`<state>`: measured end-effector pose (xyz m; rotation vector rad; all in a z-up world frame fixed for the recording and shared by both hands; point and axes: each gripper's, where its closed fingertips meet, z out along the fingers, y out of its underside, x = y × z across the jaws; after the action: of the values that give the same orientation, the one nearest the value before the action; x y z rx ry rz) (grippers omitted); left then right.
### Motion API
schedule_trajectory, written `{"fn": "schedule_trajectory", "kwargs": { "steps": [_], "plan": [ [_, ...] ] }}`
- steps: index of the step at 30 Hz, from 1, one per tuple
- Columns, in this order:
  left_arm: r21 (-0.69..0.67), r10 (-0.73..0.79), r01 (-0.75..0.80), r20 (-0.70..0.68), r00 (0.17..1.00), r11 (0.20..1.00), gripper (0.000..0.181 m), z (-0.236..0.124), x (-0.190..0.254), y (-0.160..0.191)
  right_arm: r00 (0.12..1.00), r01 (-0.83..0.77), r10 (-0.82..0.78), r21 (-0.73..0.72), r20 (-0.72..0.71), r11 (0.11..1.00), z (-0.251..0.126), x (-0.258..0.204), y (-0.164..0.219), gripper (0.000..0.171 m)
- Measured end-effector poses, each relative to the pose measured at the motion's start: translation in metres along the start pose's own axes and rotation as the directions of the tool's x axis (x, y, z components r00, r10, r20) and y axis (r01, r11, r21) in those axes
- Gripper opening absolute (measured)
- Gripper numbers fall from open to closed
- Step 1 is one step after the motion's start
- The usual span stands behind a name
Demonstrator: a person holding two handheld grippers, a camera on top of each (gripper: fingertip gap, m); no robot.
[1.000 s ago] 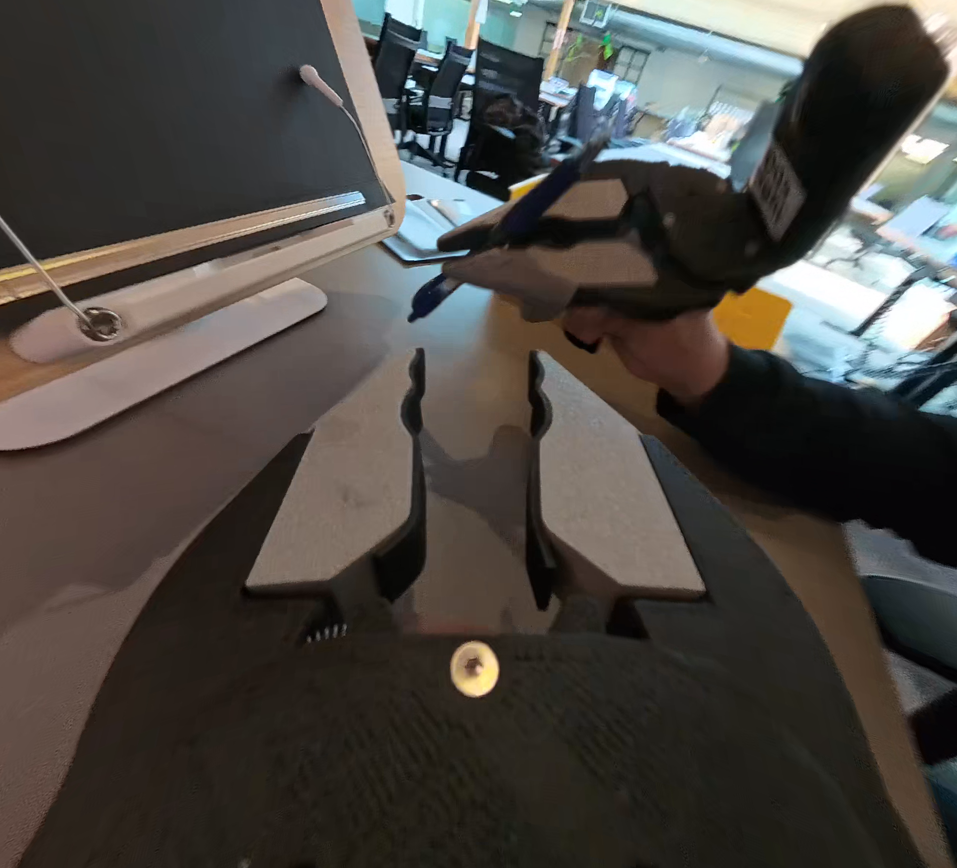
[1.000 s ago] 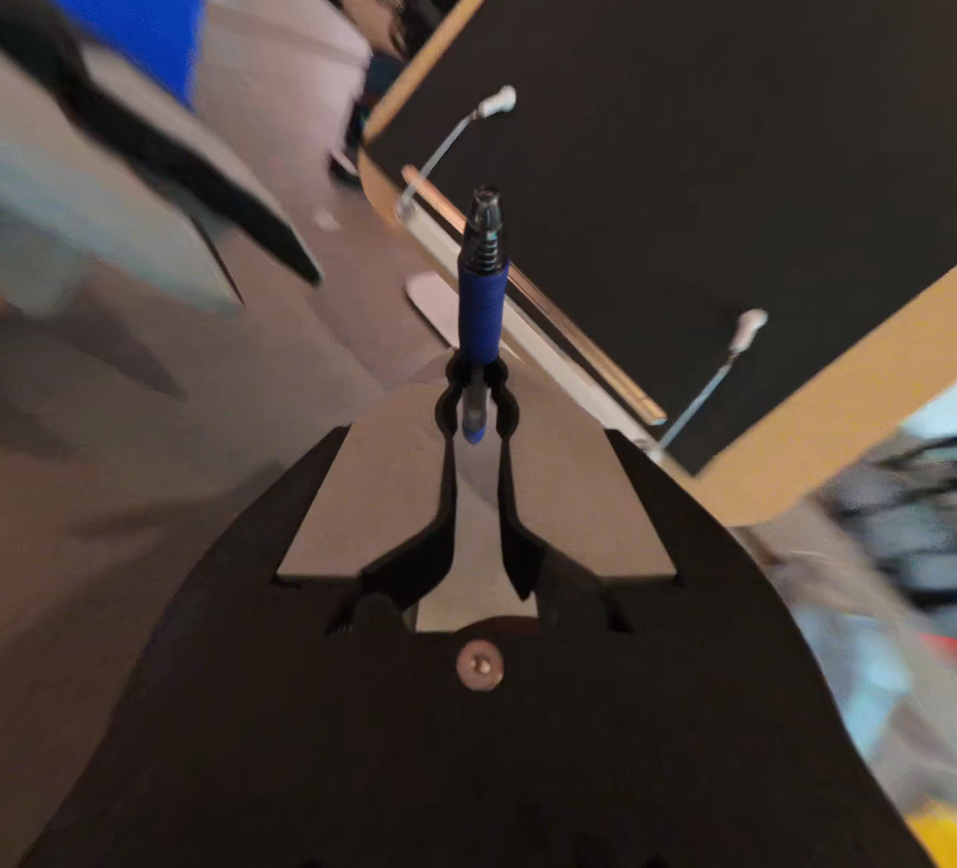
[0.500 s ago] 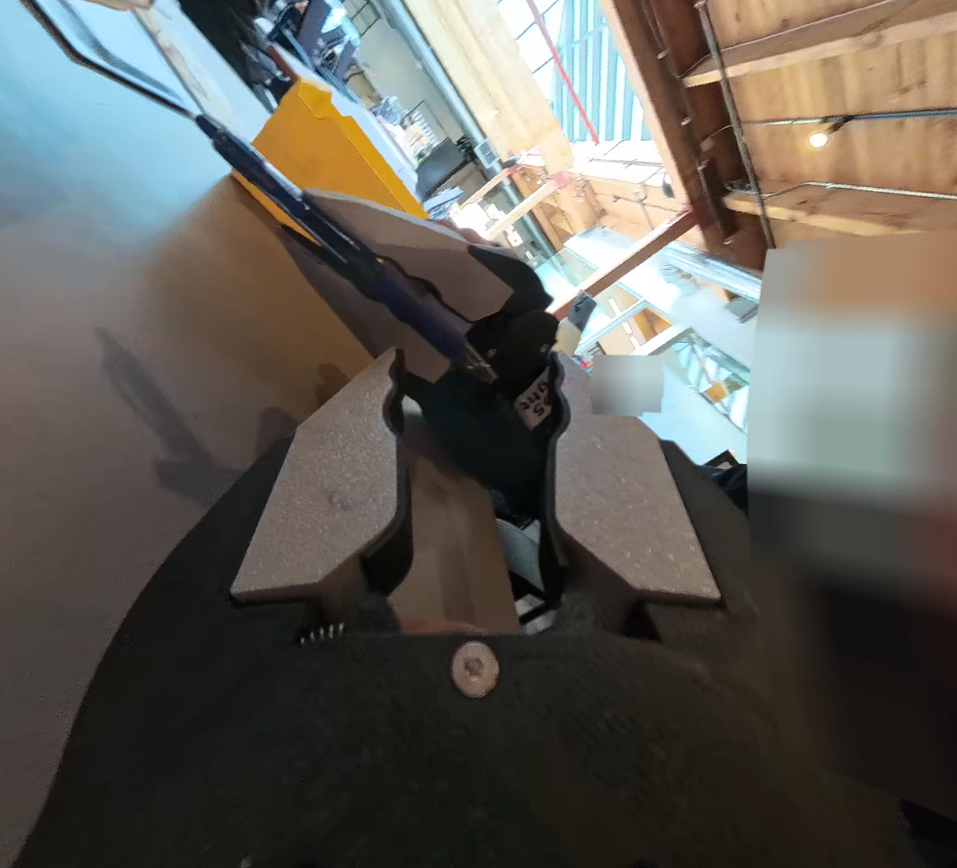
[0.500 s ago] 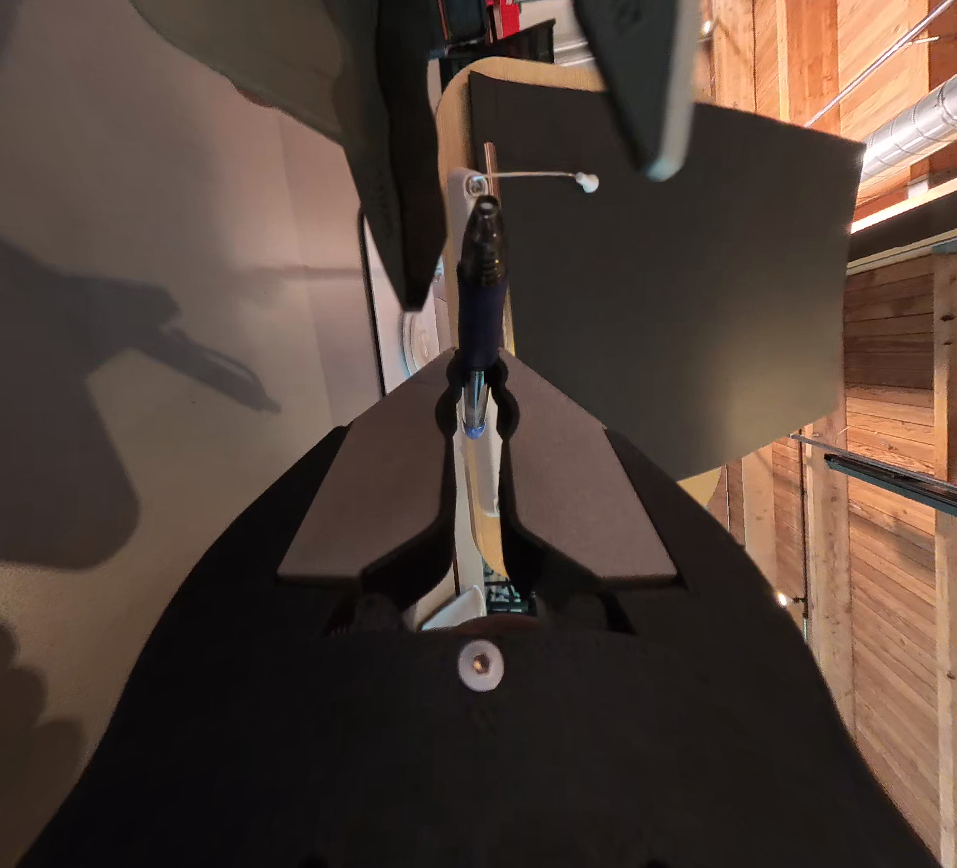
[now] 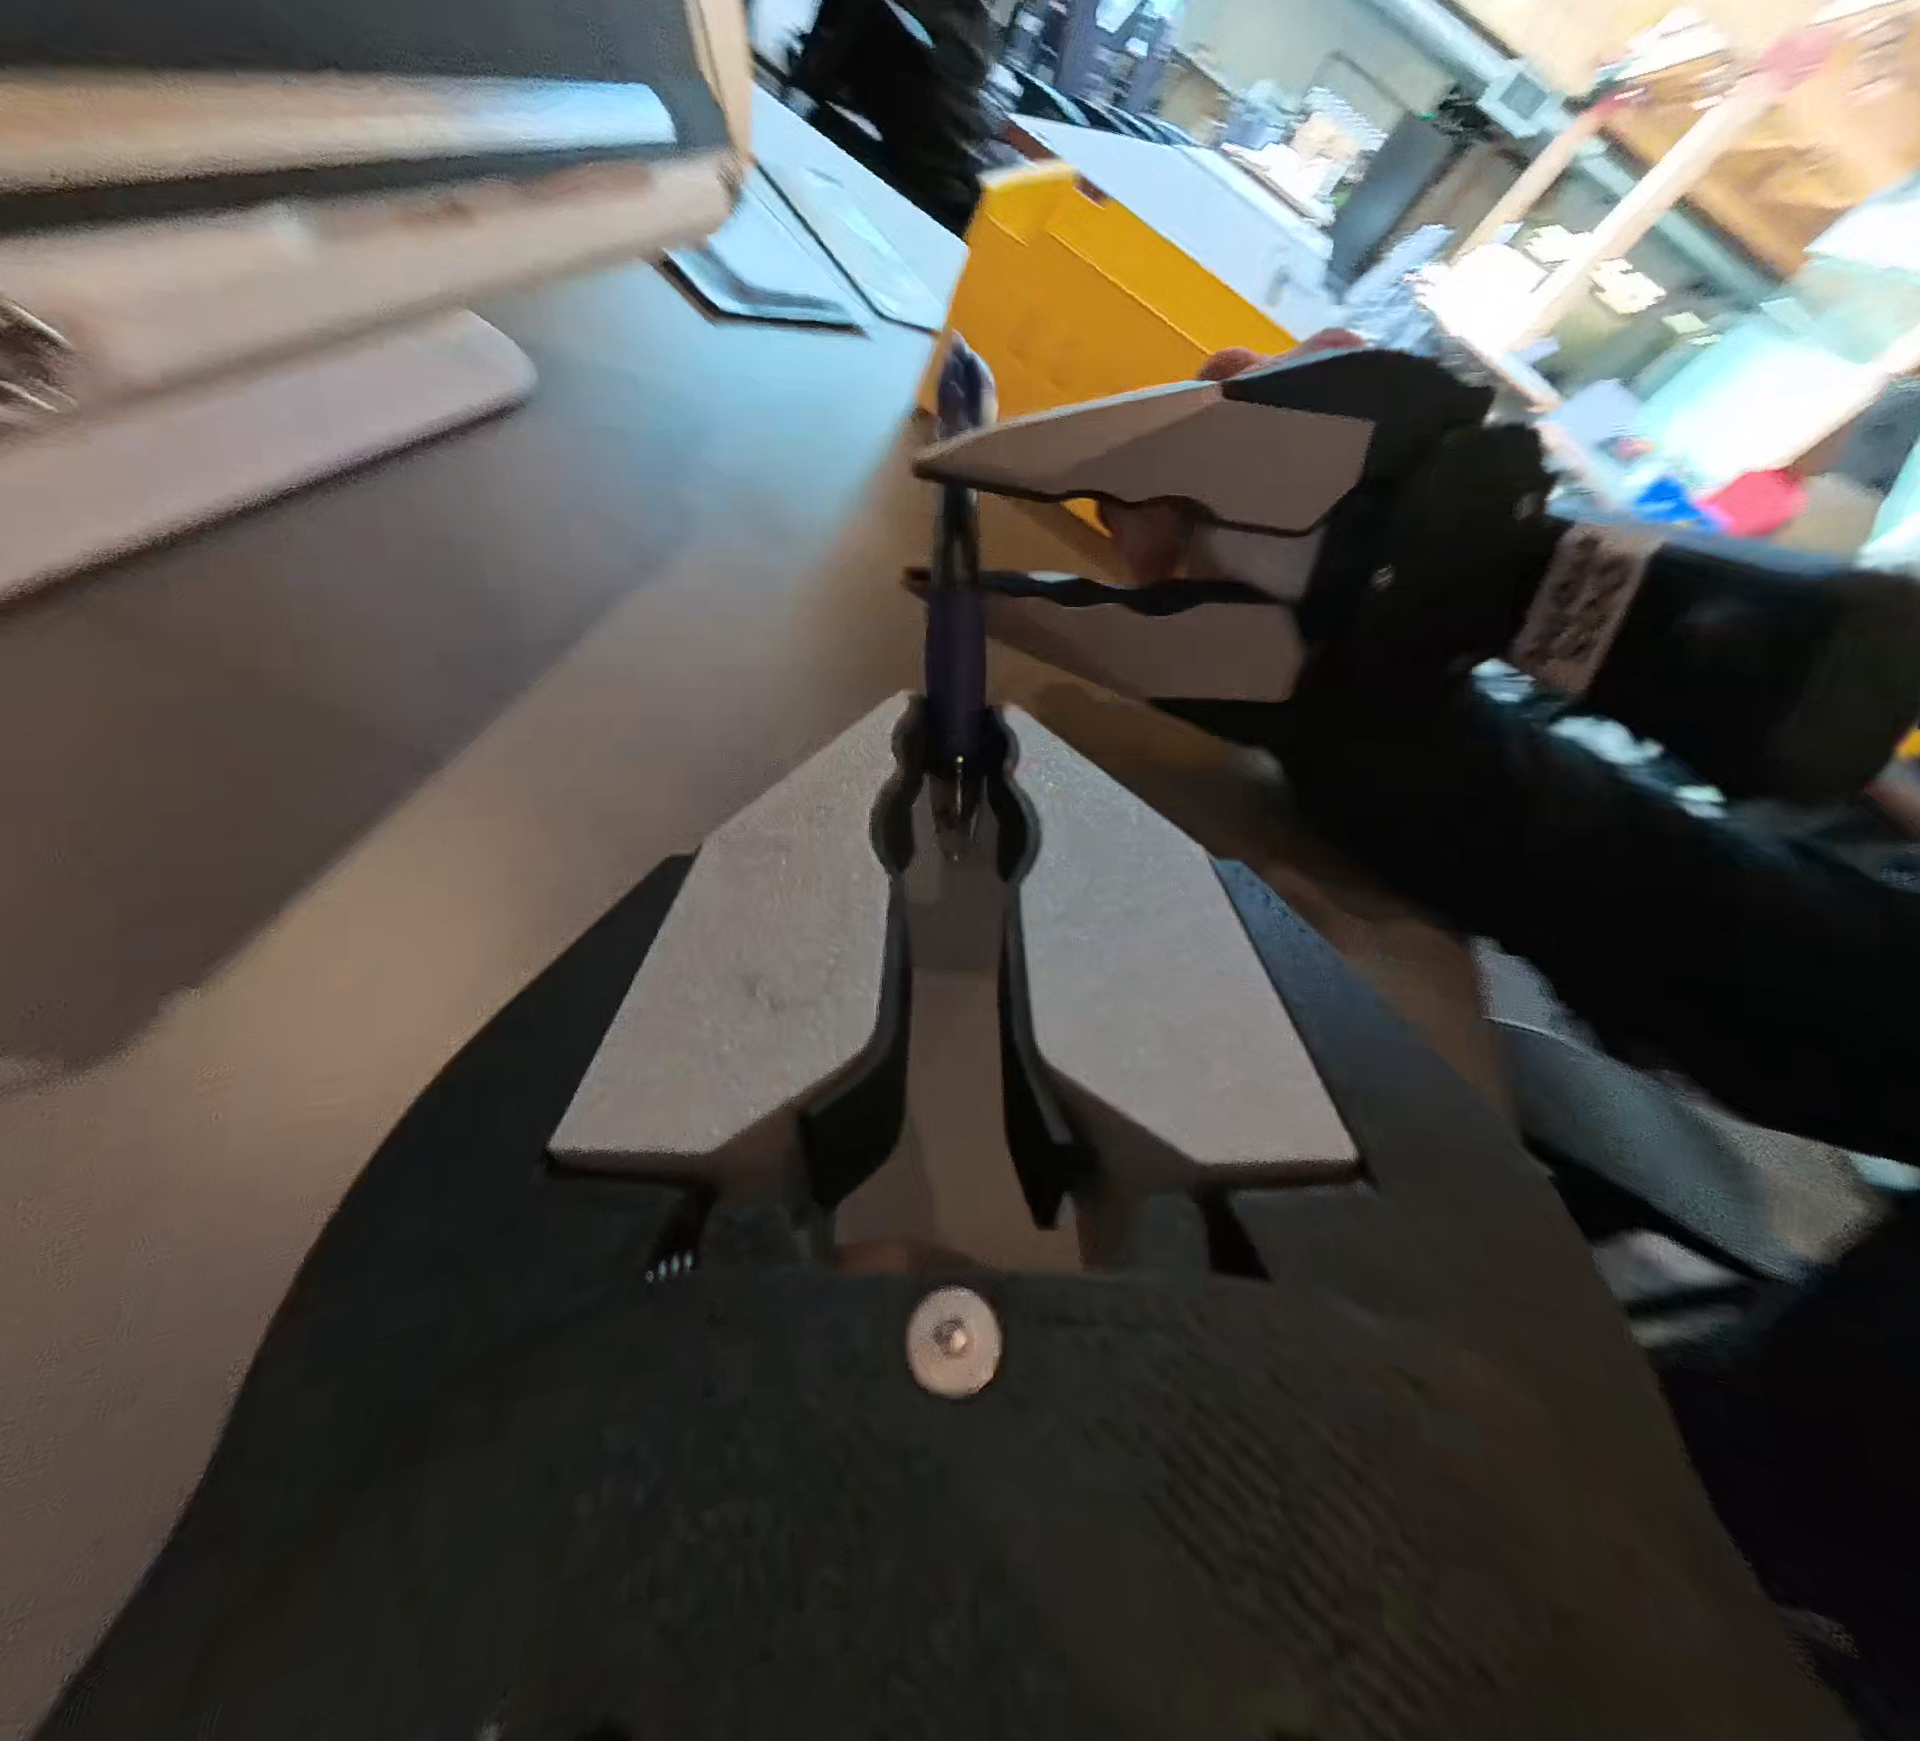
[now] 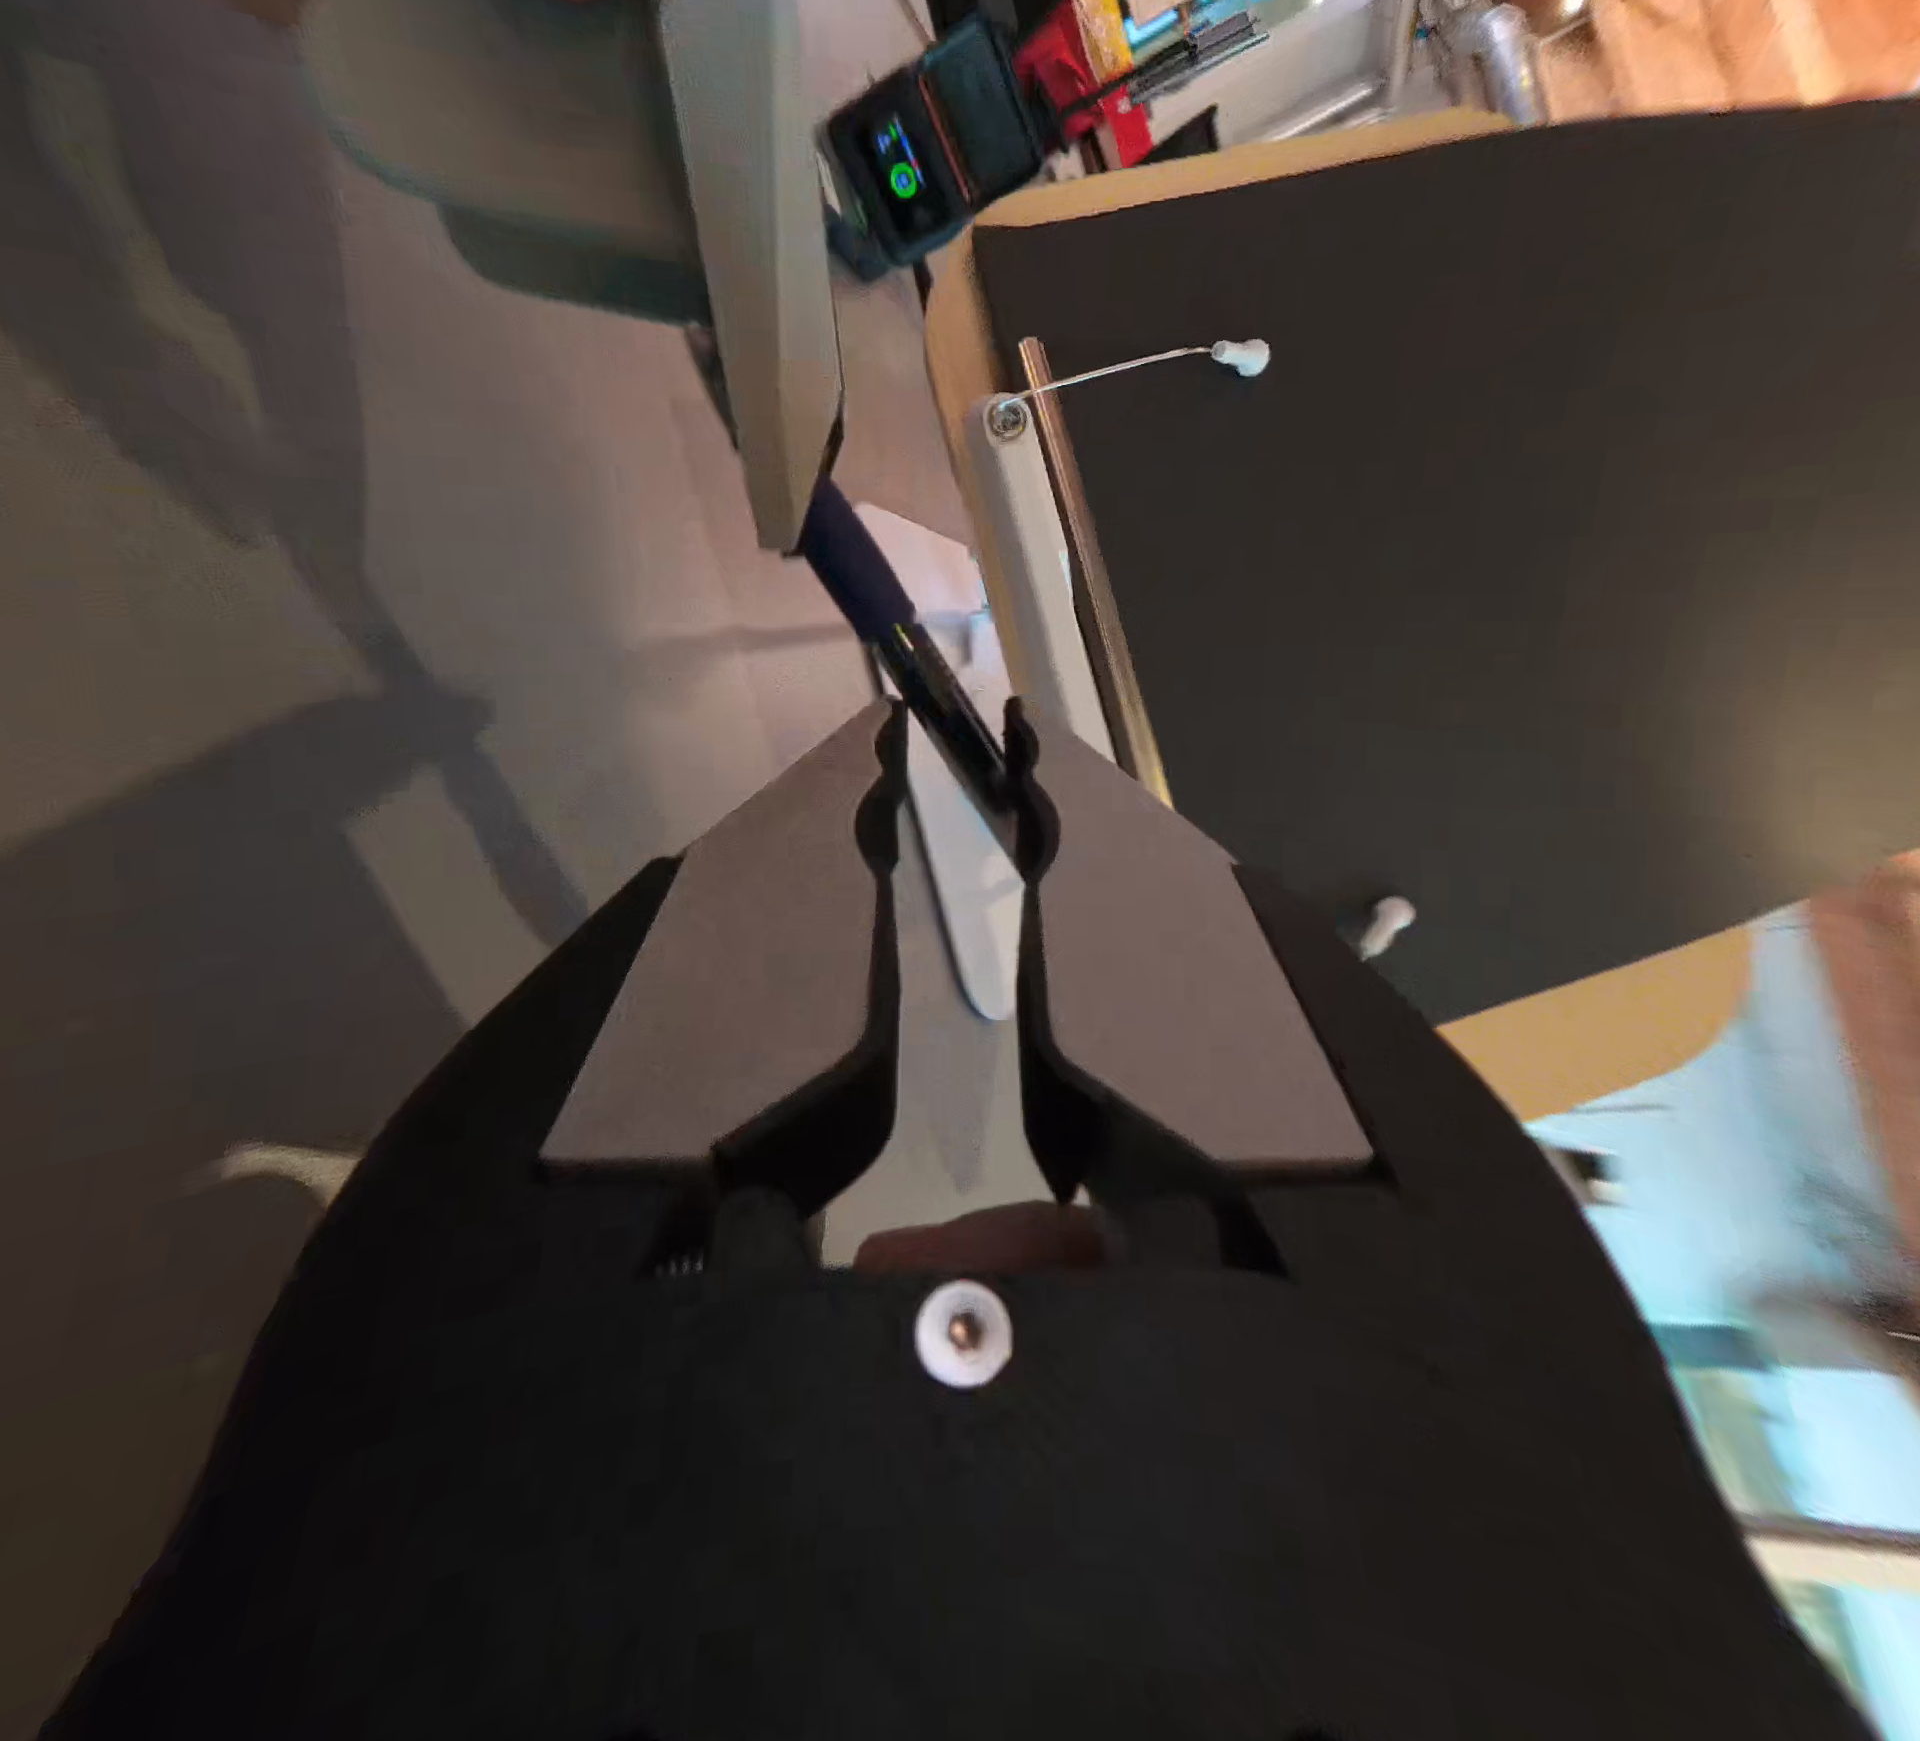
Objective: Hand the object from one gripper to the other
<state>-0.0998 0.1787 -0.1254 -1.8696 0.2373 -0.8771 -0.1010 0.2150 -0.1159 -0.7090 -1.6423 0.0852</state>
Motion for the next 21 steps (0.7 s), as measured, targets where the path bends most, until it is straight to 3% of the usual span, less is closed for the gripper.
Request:
{"fn": "schedule_trajectory", "kwargs": {
  "steps": [3,5,10,14,17,18,21],
  "plan": [
    [-0.046,0.236,-0.232,0.170,0.957,0.972,0.009,-0.009,-0.013,-0.005,0.980,-0.186,0.183,0.039,0.076,0.982,-0.002,0.002,0.001,0.015],
    [-0.088,0.314,-0.302,0.193,0.930,0.949,0.009,-0.010,-0.012,-0.003,0.974,-0.204,0.198,0.047,0.108,0.978,-0.002,-0.003,0.001,0.017],
    [-0.165,0.368,-0.342,0.170,0.914,0.925,0.009,-0.005,-0.009,0.009,0.993,-0.030,0.029,0.008,0.112,1.000,0.003,-0.022,-0.003,0.023],
    [-0.151,0.379,-0.357,0.160,0.911,0.922,0.009,-0.003,-0.003,0.007,0.997,0.042,-0.038,-0.055,0.068,0.998,0.008,-0.021,0.003,0.009],
    [-0.062,0.371,-0.366,0.171,0.913,0.929,0.010,-0.008,0.003,-0.007,0.987,-0.147,0.151,-0.066,0.062,0.987,0.008,-0.007,0.007,0.007],
    [-0.042,0.378,-0.377,0.197,0.905,0.925,0.018,-0.011,0.001,-0.012,0.972,-0.223,0.227,-0.065,0.060,0.973,0.007,0.000,0.010,0.007],
    [-0.063,0.455,-0.459,0.306,0.836,0.886,0.032,-0.018,-0.010,-0.020,0.872,-0.458,0.461,-0.053,0.166,0.887,0.004,0.004,0.013,0.006]
  ]
}}
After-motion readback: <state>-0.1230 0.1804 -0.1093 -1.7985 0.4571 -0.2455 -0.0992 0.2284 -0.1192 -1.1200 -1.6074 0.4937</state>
